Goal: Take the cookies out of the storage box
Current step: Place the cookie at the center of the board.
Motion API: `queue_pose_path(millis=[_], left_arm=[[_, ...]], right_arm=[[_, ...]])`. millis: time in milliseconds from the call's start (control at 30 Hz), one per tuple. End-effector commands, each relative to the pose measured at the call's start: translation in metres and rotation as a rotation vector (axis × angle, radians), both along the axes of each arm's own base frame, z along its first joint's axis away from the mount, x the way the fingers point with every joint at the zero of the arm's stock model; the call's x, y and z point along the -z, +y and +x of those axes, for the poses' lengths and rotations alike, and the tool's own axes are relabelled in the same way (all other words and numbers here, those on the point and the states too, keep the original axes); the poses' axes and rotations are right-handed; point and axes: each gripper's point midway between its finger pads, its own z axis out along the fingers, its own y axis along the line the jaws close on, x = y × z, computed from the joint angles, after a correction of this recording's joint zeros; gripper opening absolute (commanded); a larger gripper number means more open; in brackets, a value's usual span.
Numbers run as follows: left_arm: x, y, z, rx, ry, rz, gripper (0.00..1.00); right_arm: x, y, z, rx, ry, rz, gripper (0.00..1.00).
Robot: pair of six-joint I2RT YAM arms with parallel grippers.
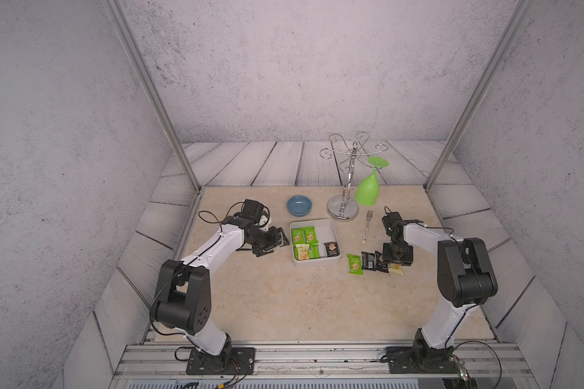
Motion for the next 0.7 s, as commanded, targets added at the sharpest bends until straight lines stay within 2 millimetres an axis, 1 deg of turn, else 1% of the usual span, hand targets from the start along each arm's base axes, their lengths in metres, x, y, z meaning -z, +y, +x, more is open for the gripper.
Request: queue_pose_path(millis=[0,133,233,333,433,500,533,667], left_arm=[[0.002,0.000,0.000,0.009,0.002,0.005,0.78],[0.004,-0.001,0.003,-0.003,0.008,-0.019,0.78],[0.008,0.002,0.005,-0.017,0.013,-0.030,0.78],[0.011,0.006,0.006,-0.030,0.017,-0.032,0.78],[0.015,0.012,0.007,-0.047,0.021,-0.036,0.78],[0.017,0.015,0.007,-0.057,0.022,-0.040,0.78],[0.017,0.017,0.007,-0.063,0.023,-0.041,0.78],[0.020,0.022,0.007,-0.082,0.025,-0.046,0.78]], right_arm=[[-0.026,-0.006,0.004,-0.010,-0.039,-0.025,0.54],[-0.046,0.001,0.005,-0.014,-0.079,0.019,0.55],[-0.059,0.019,0.008,-0.026,-0.117,0.116,0.57],[-0.071,0.041,0.013,-0.046,-0.152,0.225,0.58],[-0.081,0.070,0.018,-0.079,-0.183,0.314,0.59],[-0.086,0.091,0.021,-0.102,-0.192,0.353,0.59],[-0.088,0.099,0.023,-0.113,-0.197,0.361,0.59],[-0.096,0.147,0.029,-0.186,-0.217,0.404,0.59]])
